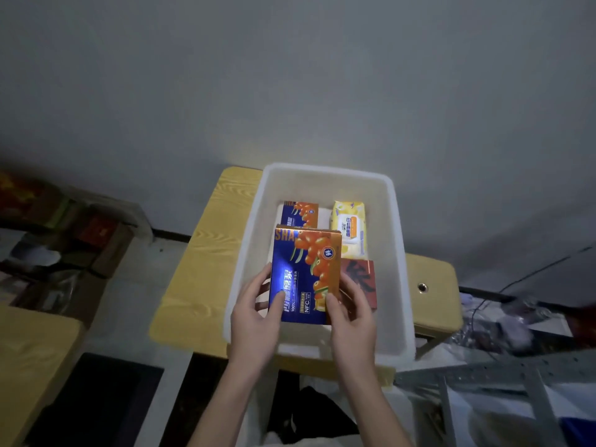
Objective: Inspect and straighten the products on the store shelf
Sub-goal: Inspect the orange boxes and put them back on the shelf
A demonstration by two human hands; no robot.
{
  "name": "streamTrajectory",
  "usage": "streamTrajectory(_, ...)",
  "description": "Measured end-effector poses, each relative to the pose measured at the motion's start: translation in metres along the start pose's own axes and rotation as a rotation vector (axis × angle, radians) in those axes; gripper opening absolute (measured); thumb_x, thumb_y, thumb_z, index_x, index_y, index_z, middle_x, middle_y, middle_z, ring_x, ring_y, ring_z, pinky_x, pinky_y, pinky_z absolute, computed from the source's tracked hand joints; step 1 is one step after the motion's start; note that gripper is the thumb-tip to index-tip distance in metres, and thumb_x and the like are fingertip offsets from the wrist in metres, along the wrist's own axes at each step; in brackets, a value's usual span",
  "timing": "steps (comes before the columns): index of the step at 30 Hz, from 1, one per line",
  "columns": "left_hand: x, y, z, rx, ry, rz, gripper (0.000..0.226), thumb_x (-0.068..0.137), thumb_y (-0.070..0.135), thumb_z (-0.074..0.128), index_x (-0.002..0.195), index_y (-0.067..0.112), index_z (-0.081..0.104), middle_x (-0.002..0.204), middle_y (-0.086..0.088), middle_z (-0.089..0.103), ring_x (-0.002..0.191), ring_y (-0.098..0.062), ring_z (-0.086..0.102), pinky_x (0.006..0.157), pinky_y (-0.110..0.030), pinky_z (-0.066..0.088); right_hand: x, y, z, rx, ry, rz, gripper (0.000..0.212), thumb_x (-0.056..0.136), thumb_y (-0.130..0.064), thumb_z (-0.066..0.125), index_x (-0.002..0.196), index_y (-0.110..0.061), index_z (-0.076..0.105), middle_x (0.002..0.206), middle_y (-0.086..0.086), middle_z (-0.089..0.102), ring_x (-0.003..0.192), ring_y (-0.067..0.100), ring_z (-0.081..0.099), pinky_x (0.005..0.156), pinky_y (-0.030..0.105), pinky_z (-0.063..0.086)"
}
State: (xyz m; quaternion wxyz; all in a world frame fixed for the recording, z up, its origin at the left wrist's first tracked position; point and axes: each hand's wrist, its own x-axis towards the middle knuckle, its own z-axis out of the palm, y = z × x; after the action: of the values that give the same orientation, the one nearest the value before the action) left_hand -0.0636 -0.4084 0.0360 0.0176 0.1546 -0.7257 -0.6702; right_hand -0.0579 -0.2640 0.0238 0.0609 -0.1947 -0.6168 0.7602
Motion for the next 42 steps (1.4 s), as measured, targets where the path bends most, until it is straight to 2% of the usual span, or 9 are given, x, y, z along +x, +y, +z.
streamTrajectory(2, 0.026, 0.001, 0.012, 0.026, 0.040, -0.002, 0.046, 0.098, 0.008, 0.066, 0.135, 0.034, 0.060, 0.131, 0.014, 0.064, 0.116, -0.007, 0.064, 0.089, -0.045, 0.060, 0.030, -0.001, 0.009, 0.006, 0.011, -0.004, 0.039, 0.099, 0.001, 0.062, 0.130, -0.022, 0.065, 0.133, 0.003, 0.068, 0.120, 0.011, 0.066, 0.085, 0.023, 0.059)
streamTrajectory(5, 0.061, -0.003, 0.026, 0.043, 0.076, -0.020, 0.045, 0.098, 0.006, 0.065, 0.137, 0.028, 0.060, 0.130, 0.012, 0.064, 0.116, -0.011, 0.065, 0.086, -0.042, 0.061, 0.068, 0.007, 0.018, 0.006, 0.003, 0.045, 0.039, 0.100, 0.000, 0.062, 0.131, -0.023, 0.064, 0.133, 0.001, 0.068, 0.122, 0.010, 0.066, 0.098, 0.039, 0.058)
streamTrajectory(9, 0.100, -0.005, 0.037, 0.044, 0.075, -0.042, 0.045, 0.099, 0.004, 0.062, 0.137, 0.028, 0.057, 0.128, 0.011, 0.063, 0.110, -0.001, 0.066, 0.071, -0.022, 0.060, 0.110, 0.018, 0.032, 0.004, -0.002, 0.114, 0.039, 0.100, -0.003, 0.062, 0.128, -0.030, 0.063, 0.128, -0.003, 0.070, 0.122, 0.010, 0.065, 0.092, 0.034, 0.059)
streamTrajectory(16, 0.181, -0.033, 0.055, 0.130, 0.046, -0.091, 0.047, 0.097, -0.002, 0.062, 0.140, 0.014, 0.056, 0.130, -0.004, 0.064, 0.104, 0.008, 0.063, 0.076, -0.011, 0.053, 0.177, 0.041, 0.065, -0.043, 0.102, 0.173, 0.035, 0.100, 0.002, 0.060, 0.130, -0.016, 0.062, 0.120, 0.001, 0.073, 0.112, 0.013, 0.072, 0.085, 0.032, 0.062)
streamTrajectory(23, 0.242, -0.062, 0.071, 0.314, -0.004, -0.105, 0.058, 0.086, 0.018, 0.055, 0.144, 0.017, 0.056, 0.131, 0.003, 0.067, 0.115, -0.019, 0.065, 0.094, -0.043, 0.056, 0.233, 0.071, 0.081, -0.225, 0.130, 0.238, 0.040, 0.099, 0.000, 0.057, 0.136, -0.015, 0.062, 0.118, -0.007, 0.074, 0.104, -0.001, 0.070, 0.085, 0.021, 0.059)
streamTrajectory(28, 0.266, -0.068, 0.076, 0.385, -0.069, -0.096, 0.041, 0.090, -0.004, 0.055, 0.126, 0.012, 0.063, 0.094, 0.018, 0.063, 0.092, -0.027, 0.068, 0.079, -0.042, 0.056, 0.257, 0.079, 0.089, -0.325, 0.091, 0.231, 0.036, 0.098, 0.003, 0.056, 0.121, -0.022, 0.066, 0.092, -0.033, 0.072, 0.090, -0.014, 0.066, 0.075, 0.012, 0.053)
streamTrajectory(34, 0.275, -0.077, 0.077, 0.403, -0.089, -0.162, 0.052, 0.092, 0.001, 0.056, 0.142, 0.016, 0.054, 0.120, 0.010, 0.064, 0.107, -0.015, 0.065, 0.087, -0.026, 0.053, 0.267, 0.093, 0.088, -0.423, 0.074, 0.191, 0.033, 0.101, 0.000, 0.056, 0.128, -0.015, 0.066, 0.107, -0.025, 0.065, 0.091, -0.020, 0.061, 0.077, 0.007, 0.049)
streamTrajectory(39, 0.270, -0.076, 0.081, 0.393, -0.079, -0.171, 0.047, 0.090, -0.002, 0.057, 0.134, 0.016, 0.059, 0.108, 0.013, 0.063, 0.100, -0.016, 0.062, 0.081, -0.025, 0.045, 0.267, 0.094, 0.089, -0.503, 0.064, 0.190, 0.039, 0.095, 0.000, 0.055, 0.126, -0.021, 0.069, 0.098, -0.030, 0.066, 0.093, -0.008, 0.063, 0.088, 0.023, 0.054)
streamTrajectory(42, 0.267, -0.074, 0.081, 0.414, -0.075, -0.186, 0.047, 0.092, 0.004, 0.058, 0.137, 0.014, 0.056, 0.121, 0.000, 0.065, 0.110, -0.022, 0.061, 0.090, -0.031, 0.047, 0.260, 0.087, 0.090, -0.560, 0.017, 0.182, 0.039, 0.093, -0.009, 0.056, 0.127, -0.027, 0.066, 0.113, -0.013, 0.069, 0.109, 0.012, 0.064, 0.099, 0.039, 0.053)
